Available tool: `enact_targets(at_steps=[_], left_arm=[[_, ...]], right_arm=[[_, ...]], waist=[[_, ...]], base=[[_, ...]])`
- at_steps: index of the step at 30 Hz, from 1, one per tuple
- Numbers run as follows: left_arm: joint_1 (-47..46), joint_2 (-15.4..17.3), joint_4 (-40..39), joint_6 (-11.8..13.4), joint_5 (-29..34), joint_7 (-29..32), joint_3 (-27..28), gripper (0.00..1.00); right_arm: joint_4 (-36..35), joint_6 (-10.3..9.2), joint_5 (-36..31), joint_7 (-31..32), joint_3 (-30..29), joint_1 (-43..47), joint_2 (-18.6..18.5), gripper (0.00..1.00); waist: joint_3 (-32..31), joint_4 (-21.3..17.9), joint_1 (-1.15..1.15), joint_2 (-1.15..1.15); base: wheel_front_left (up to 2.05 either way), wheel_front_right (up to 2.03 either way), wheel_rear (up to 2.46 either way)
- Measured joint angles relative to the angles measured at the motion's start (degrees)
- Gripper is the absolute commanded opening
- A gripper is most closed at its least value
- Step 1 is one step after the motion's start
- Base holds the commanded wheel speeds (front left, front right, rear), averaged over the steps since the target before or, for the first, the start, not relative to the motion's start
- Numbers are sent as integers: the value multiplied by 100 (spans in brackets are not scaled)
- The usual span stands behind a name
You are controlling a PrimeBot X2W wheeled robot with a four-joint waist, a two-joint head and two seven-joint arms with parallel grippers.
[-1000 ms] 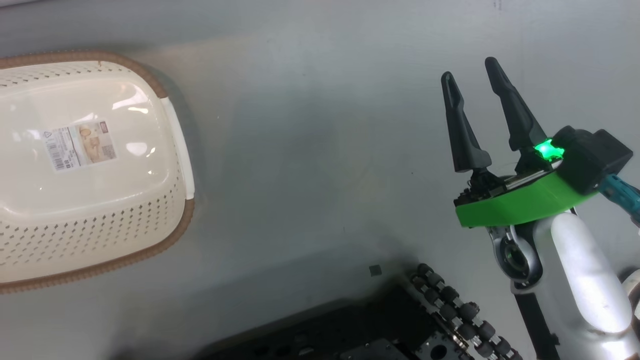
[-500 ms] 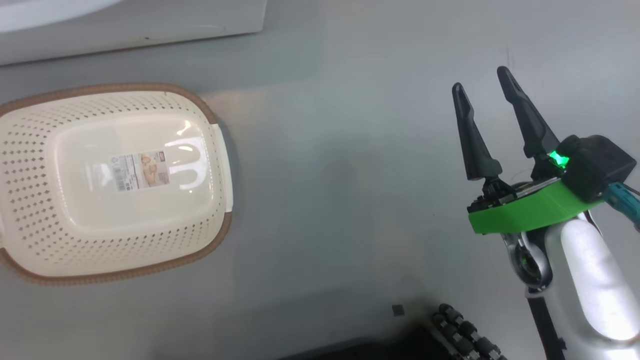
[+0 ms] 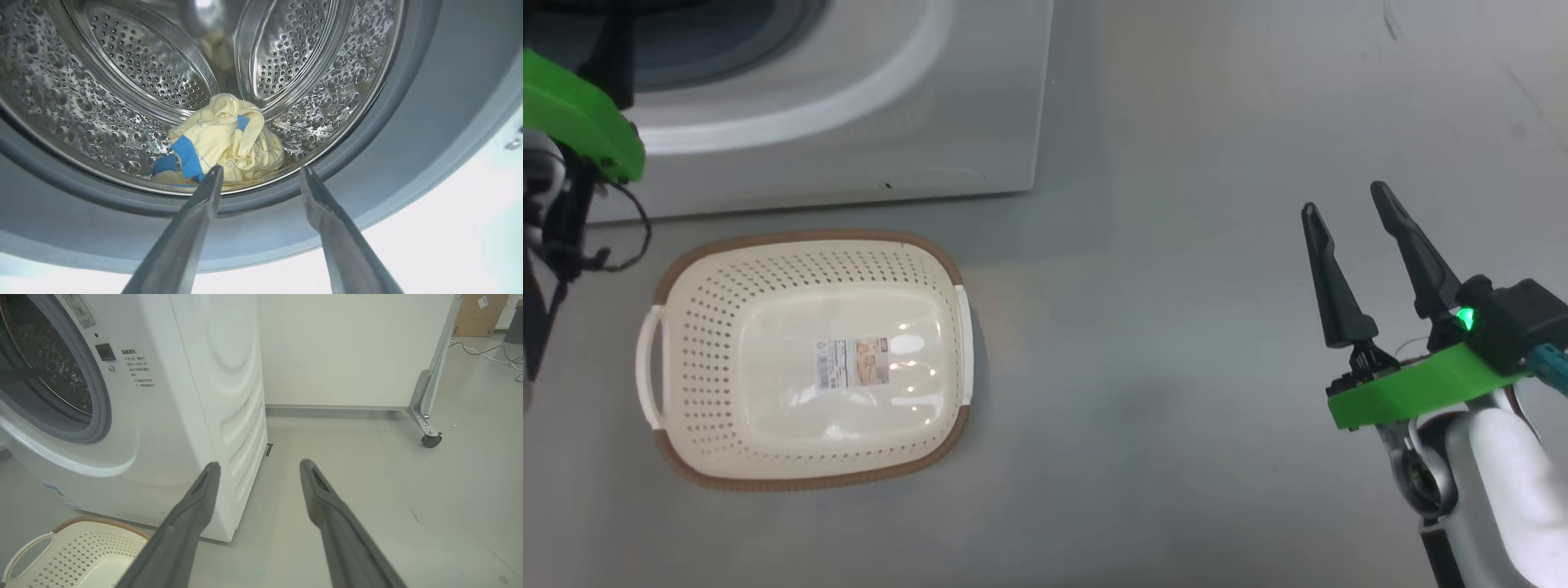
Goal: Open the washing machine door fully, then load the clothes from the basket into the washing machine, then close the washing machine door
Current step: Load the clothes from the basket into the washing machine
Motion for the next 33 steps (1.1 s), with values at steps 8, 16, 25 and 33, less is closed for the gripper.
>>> enact_targets(at_steps=[8, 16, 25, 33], left_arm=[[1065, 22, -478, 0, -296, -94, -369, 100], [1973, 176, -1421, 175, -2, -105, -255, 100], [3548, 283, -2720, 673, 261, -123, 506, 100], [4897, 435, -3910, 1170, 556, -123, 1209, 100]], right_arm=[[132, 0, 158, 4, 113, 360, -69, 100], [156, 0, 274, 11, 158, 855, -190, 100], [119, 0, 334, 18, 75, 1288, -185, 100], [60, 0, 376, 34, 27, 1614, -132, 100]], waist=[[-900, 264, 0, 0], [-1704, 496, 0, 0], [-2318, 663, 0, 0], [-2760, 759, 0, 0]], base=[[0, 0, 0], [0, 0, 0], [0, 0, 0], [0, 0, 0]])
